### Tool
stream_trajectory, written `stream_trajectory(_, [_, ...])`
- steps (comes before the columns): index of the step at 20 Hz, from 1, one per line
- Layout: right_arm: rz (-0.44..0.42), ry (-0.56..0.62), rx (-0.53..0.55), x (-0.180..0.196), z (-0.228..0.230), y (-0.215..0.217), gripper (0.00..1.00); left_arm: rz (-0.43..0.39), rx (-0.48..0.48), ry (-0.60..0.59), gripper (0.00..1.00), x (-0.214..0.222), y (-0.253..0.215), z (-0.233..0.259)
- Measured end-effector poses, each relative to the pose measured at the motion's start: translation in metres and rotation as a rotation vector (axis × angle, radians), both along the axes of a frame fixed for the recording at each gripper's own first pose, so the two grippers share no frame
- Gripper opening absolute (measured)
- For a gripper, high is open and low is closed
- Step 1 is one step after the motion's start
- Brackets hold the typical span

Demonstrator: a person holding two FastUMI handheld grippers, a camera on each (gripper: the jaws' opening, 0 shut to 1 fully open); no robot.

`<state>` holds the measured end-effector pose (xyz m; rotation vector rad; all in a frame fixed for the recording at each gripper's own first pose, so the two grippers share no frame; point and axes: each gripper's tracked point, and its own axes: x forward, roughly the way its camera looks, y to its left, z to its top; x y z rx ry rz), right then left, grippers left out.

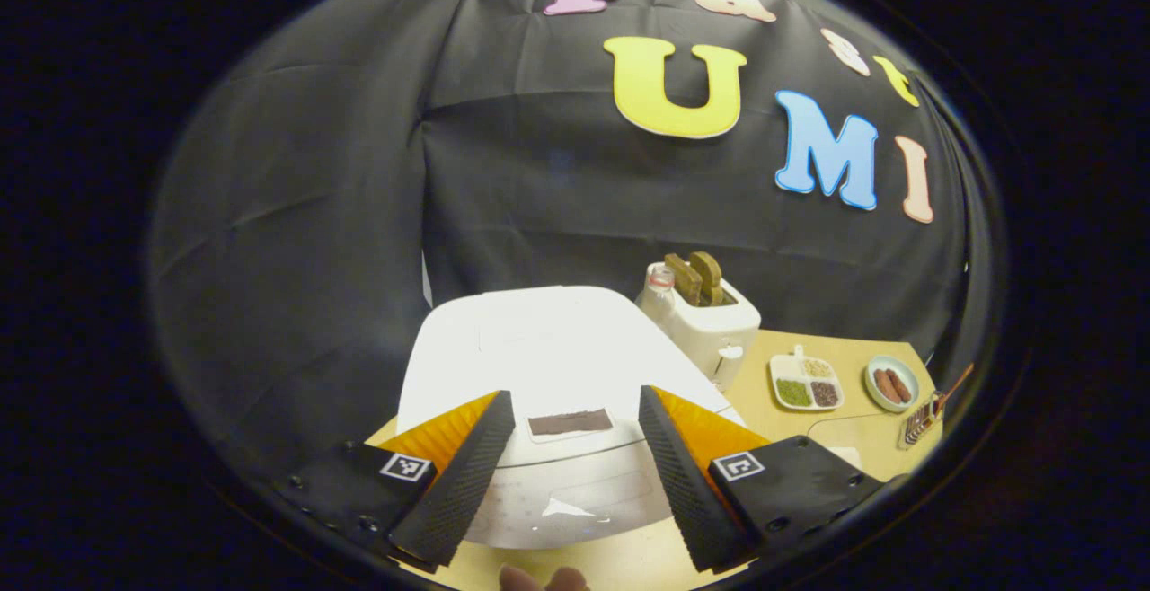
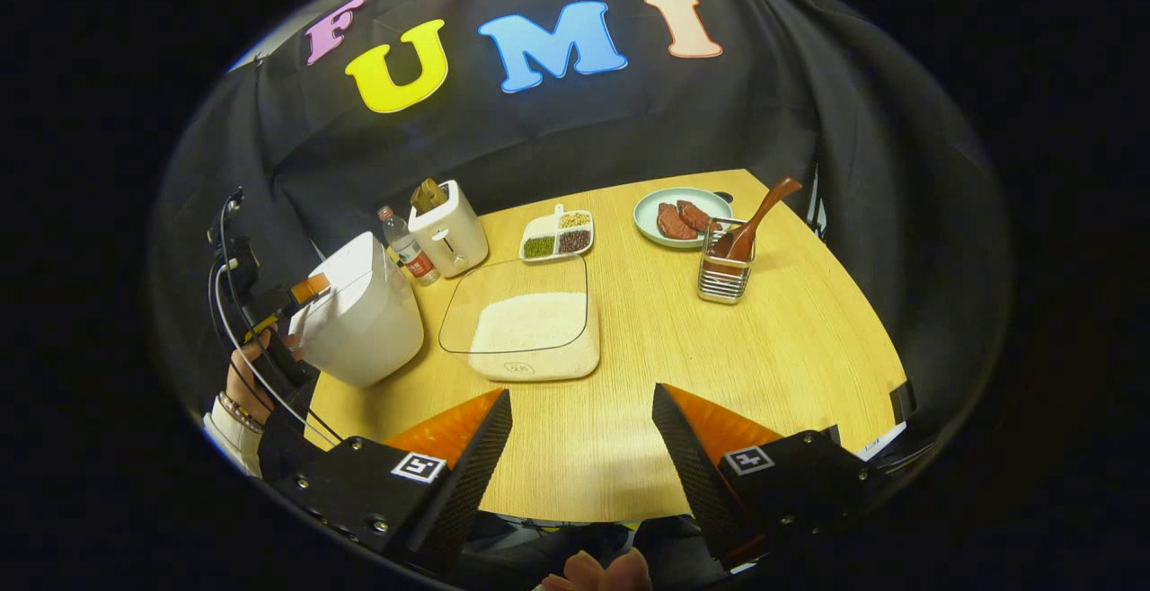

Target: Close the left gripper, press the button to open the rice cooker; take a wooden spoon from the chopstick holder with the right hand, scoop a spoonful of rice and pour it into the rice cooker, then put the wooden spoon back into the chopstick holder.

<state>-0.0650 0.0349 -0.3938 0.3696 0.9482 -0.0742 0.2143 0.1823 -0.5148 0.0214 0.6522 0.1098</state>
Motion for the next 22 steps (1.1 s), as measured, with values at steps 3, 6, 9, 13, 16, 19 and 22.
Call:
stream_trajectory(3, [-0.003, -0.054, -0.002, 0.014, 0.015, -0.017, 0.96, -0.043, -0.022, -0.046, 1.00, -0.018, -0.029, 0.057])
stream_trajectory(6, [-0.012, -0.145, 0.013, 0.041, 0.046, -0.040, 0.96, -0.110, -0.066, -0.091, 1.00, -0.043, -0.078, 0.113])
stream_trajectory(9, [-0.021, -0.282, 0.005, 0.063, 0.098, -0.073, 0.97, -0.177, -0.112, -0.138, 0.96, -0.072, -0.135, 0.176])
stream_trajectory(13, [0.030, -0.474, -0.088, 0.065, 0.171, -0.108, 0.96, -0.238, -0.255, -0.235, 0.94, -0.111, -0.215, 0.261])
stream_trajectory(16, [0.080, -0.582, -0.140, 0.057, 0.213, -0.119, 0.96, -0.255, -0.258, -0.295, 0.94, -0.140, -0.247, 0.313])
stream_trajectory(19, [0.103, -0.651, -0.141, 0.051, 0.238, -0.121, 0.96, -0.265, -0.216, -0.362, 0.93, -0.168, -0.265, 0.353])
stream_trajectory(22, [0.081, -0.675, -0.154, 0.048, 0.258, -0.131, 0.96, -0.295, -0.179, -0.389, 0.96, -0.190, -0.278, 0.376])
